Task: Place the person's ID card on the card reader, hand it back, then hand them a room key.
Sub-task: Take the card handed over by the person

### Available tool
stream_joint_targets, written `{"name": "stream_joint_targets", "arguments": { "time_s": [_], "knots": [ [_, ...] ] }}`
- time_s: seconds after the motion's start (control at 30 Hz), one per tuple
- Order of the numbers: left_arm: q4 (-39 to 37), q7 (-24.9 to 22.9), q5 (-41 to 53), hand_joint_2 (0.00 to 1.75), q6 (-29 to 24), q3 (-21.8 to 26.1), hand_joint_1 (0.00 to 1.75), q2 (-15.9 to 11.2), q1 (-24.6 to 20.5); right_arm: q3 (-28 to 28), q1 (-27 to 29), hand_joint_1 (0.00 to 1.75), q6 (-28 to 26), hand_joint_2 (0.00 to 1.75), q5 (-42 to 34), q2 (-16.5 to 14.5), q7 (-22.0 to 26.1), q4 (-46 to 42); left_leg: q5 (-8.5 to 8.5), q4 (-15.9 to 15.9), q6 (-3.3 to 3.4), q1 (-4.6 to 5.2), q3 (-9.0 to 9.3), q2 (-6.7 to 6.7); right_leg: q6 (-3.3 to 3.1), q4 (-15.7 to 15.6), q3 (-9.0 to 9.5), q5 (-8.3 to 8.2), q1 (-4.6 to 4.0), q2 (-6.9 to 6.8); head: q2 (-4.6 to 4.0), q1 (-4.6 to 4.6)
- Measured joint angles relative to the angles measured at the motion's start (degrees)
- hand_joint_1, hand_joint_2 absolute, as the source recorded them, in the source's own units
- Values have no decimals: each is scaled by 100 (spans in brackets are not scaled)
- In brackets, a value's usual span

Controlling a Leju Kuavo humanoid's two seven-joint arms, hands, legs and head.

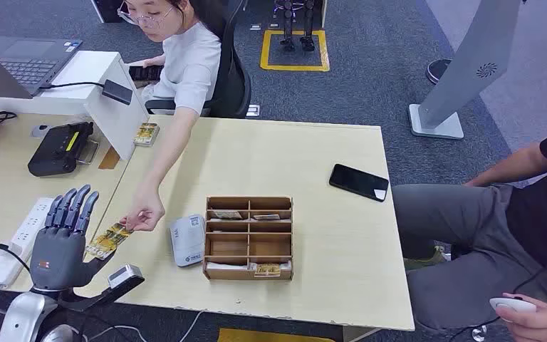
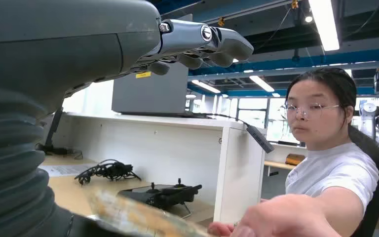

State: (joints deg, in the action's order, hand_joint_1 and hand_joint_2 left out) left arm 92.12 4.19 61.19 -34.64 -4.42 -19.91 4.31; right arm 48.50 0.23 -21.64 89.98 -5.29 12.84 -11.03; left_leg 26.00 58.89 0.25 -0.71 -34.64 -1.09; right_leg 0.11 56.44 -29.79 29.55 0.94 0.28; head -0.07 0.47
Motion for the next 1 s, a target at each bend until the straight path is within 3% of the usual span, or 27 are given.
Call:
{"name": "stream_joint_targets", "arguments": {
  "time_s": [0.77, 0.9, 1.0],
  "knots": [
    [-60, 25, -209, 175, 60, 3, 175, 76, -54, -8, -10, 0, -3, 175, 0, 0, -3, 27, 0, 0, 0, 0, -1, 0, 0, 0, 0, 0, 0, 0, 0, -1],
    [-60, 250, -578, 175, 114, 7, 175, 76, -48, -11, -15, 0, -4, 175, 0, 0, 14, 27, 0, 0, 0, 0, -1, 0, 0, 0, 3, 0, 0, 0, -1, -1],
    [-43, 721, -1270, 175, 226, 7, 175, 75, -4, -13, -14, 0, -4, 175, 0, 0, 37, 28, 0, 0, 0, 0, 0, 0, 0, 0, 11, 0, 0, 0, 0, -1]
  ]
}}
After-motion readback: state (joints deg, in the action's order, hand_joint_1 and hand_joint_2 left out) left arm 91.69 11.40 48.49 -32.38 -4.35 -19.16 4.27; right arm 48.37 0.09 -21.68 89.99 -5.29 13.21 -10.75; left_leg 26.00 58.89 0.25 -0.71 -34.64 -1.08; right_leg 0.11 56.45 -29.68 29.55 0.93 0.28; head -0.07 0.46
